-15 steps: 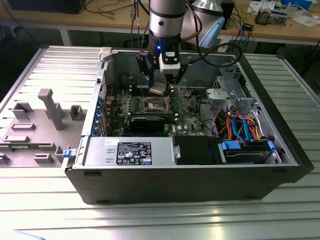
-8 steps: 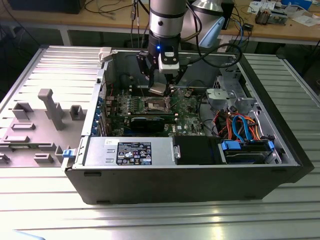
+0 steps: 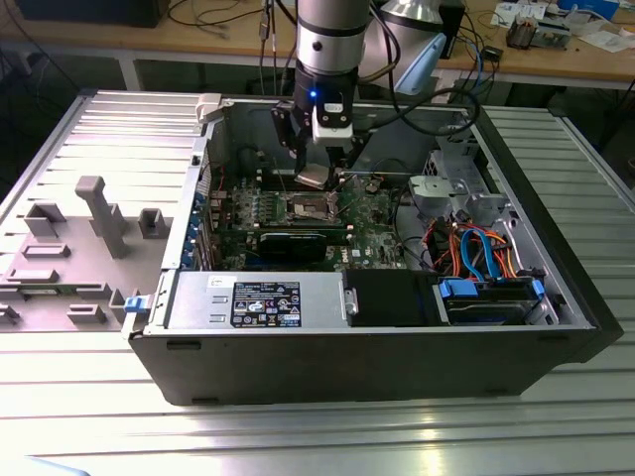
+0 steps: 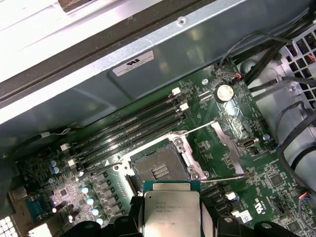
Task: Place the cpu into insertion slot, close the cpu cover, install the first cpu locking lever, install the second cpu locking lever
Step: 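Place the cpu into insertion slot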
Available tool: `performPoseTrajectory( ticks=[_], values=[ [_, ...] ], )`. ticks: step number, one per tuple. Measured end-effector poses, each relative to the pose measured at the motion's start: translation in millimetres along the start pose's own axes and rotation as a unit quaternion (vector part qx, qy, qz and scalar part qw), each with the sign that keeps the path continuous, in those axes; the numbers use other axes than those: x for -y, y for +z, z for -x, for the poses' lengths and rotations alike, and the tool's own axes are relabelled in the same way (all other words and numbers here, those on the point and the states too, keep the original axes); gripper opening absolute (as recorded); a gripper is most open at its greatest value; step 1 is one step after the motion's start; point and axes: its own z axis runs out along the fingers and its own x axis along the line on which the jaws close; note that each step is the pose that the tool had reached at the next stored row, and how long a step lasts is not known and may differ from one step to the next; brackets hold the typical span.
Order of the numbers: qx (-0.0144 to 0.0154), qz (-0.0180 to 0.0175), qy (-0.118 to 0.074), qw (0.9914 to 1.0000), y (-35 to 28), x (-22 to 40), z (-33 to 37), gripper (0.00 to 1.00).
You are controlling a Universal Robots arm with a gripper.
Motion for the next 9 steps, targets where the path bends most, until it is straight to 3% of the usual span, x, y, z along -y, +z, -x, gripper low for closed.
performPoseTrajectory(
  ticks=[4,9],
  values=[
    [0.0004,0.0006,0.029,0.99956,0.4,0.0,0.0,0.55],
    [0.0006,0.0008,0.043,0.99908,0.8,0.0,0.0,0.55]
  ],
)
